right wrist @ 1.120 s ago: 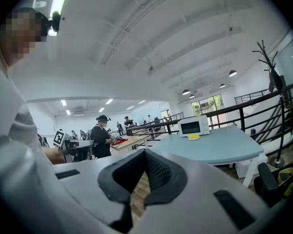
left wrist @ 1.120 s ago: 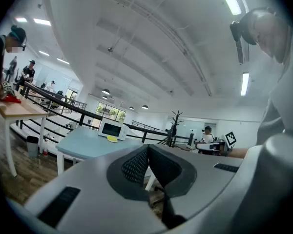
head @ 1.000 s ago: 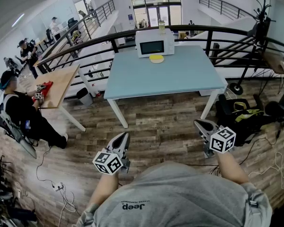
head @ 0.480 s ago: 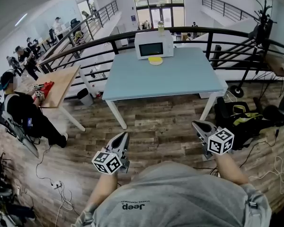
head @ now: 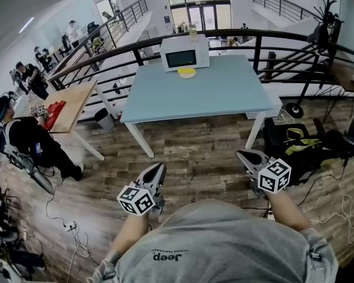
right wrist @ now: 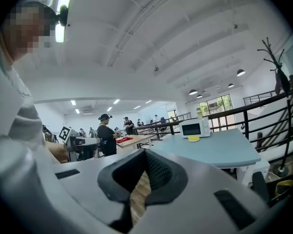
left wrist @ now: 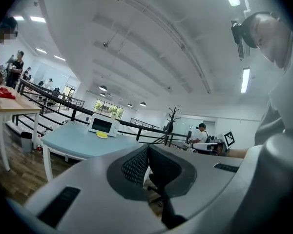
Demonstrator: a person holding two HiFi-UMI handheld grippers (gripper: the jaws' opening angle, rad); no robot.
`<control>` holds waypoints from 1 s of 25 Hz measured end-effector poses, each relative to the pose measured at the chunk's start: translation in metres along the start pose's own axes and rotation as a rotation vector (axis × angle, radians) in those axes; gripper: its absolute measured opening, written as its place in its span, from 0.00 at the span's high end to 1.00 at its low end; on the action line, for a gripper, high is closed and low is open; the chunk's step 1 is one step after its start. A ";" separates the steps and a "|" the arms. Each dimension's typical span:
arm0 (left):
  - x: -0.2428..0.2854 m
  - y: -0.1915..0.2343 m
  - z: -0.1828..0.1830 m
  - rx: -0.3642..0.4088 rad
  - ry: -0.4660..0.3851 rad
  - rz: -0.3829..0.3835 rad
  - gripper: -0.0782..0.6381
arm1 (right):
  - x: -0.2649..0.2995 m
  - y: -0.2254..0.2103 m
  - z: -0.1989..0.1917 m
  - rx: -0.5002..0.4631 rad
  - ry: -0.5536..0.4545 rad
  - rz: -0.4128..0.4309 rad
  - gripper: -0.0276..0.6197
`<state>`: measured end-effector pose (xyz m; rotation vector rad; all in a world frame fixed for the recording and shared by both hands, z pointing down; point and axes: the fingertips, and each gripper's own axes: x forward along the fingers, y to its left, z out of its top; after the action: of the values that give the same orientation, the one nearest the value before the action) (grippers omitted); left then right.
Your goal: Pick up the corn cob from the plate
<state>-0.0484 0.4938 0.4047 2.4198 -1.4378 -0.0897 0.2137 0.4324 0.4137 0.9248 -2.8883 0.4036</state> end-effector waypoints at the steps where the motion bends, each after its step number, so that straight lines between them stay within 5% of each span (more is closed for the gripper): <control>1: 0.004 -0.003 -0.001 0.001 0.003 -0.002 0.87 | -0.002 -0.004 -0.001 0.002 0.000 0.002 0.93; 12: 0.027 0.058 -0.006 -0.065 0.001 -0.021 0.87 | 0.050 -0.015 -0.002 0.013 0.009 0.001 0.93; 25: 0.103 0.262 0.077 -0.053 0.020 -0.184 0.87 | 0.242 -0.045 0.059 0.058 -0.062 -0.169 0.93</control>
<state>-0.2359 0.2706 0.4240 2.4969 -1.1857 -0.1437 0.0429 0.2452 0.4047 1.2007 -2.8371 0.4541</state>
